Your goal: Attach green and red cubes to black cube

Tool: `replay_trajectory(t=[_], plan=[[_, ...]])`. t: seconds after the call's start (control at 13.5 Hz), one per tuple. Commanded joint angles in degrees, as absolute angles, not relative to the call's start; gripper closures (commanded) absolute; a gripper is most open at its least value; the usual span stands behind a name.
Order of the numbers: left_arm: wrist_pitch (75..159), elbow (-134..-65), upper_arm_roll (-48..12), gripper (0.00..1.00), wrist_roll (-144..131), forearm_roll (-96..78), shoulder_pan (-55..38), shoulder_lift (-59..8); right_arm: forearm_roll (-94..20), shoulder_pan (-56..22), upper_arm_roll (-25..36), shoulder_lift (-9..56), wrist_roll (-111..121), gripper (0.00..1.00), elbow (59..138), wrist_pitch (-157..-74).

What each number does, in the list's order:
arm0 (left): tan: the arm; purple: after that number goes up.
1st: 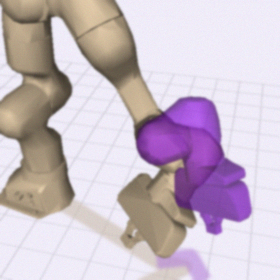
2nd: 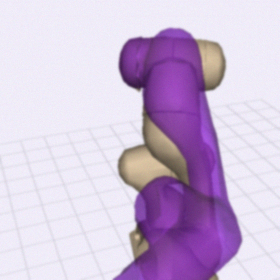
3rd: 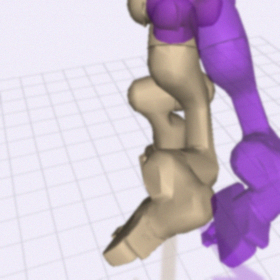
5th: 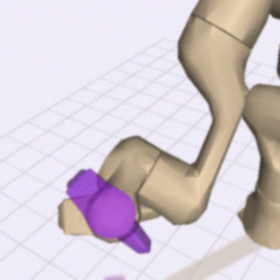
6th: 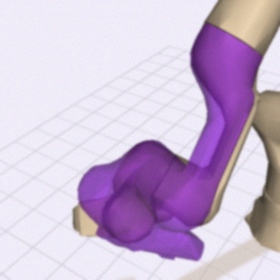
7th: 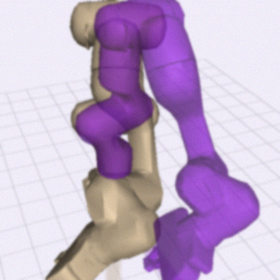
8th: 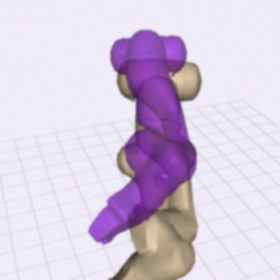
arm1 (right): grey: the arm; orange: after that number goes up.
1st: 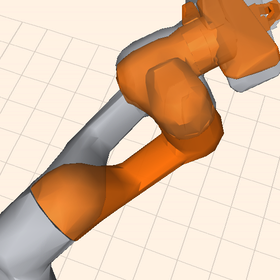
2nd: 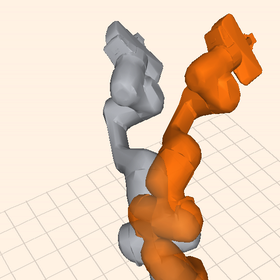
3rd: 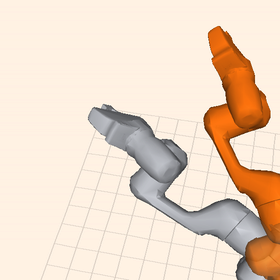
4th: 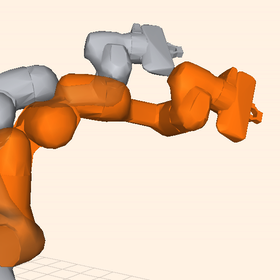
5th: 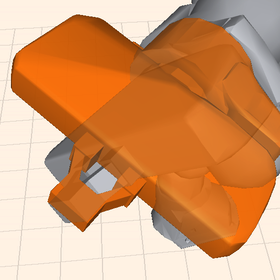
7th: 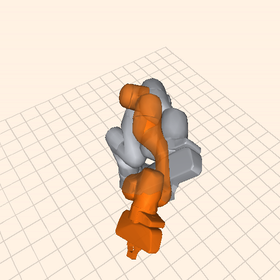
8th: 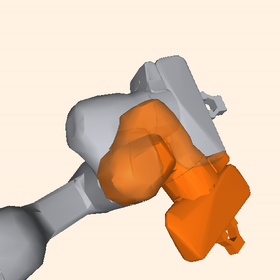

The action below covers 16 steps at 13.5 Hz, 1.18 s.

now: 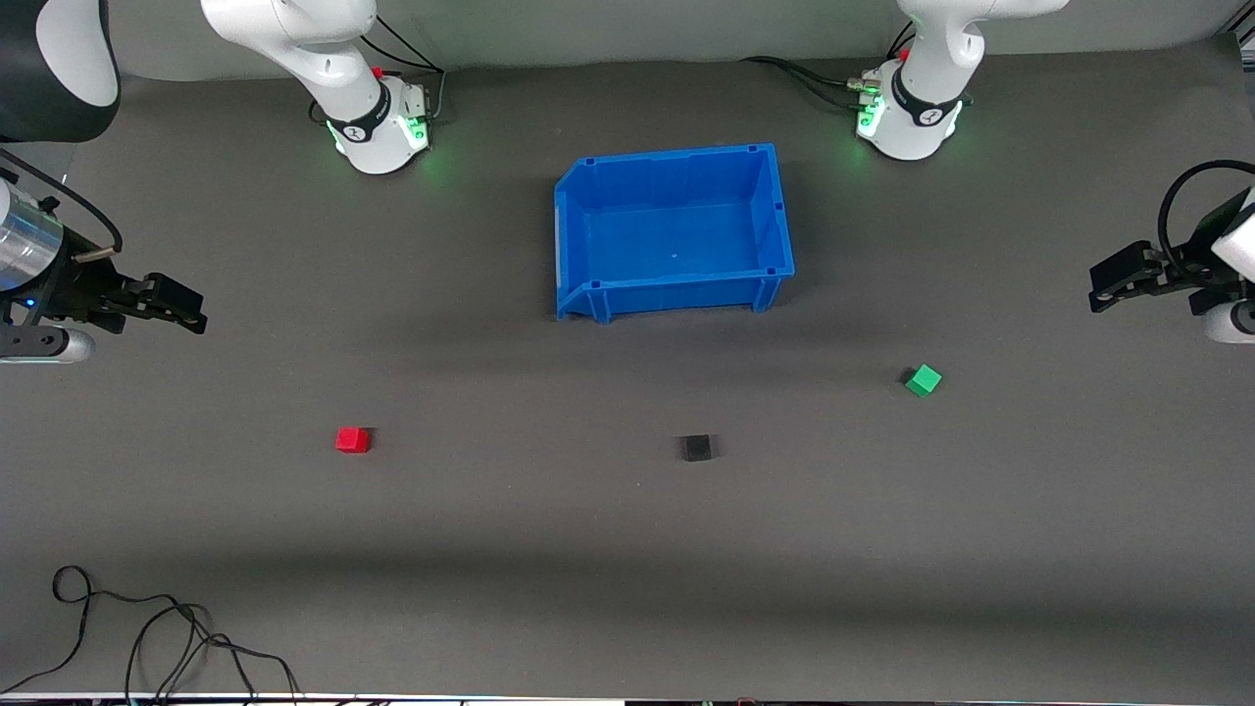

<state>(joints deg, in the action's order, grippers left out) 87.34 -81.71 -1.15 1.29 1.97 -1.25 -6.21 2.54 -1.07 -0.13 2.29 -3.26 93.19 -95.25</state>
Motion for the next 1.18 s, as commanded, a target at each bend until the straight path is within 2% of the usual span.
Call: replay_trajectory(t=[0.0, 0.66, 0.81, 1.11], plan=[[85.00, -79.98, -0.88, 0.00, 2.72, 1.84, -1.32, -7.21, 3.17, -1.32, 0.00, 1.85, -3.08, 0.00, 93.60, -95.01], [85.34, -82.08, -0.44, 0.00, -3.43, -0.53, -1.32, -7.65, 3.25, -1.41, 0.09, 2.11, -3.16, 0.00, 93.25, -95.01], [87.44, -86.03, -0.35, 0.00, -5.17, -0.09, -1.14, -7.73, 3.25, -1.41, 0.00, 2.11, -3.16, 0.00, 93.25, -95.01], [98.15, -96.92, -0.35, 0.00, -11.33, 0.44, -0.88, -8.26, 3.16, -1.49, -0.09, 2.11, -3.16, 0.00, 93.25, -94.92]])
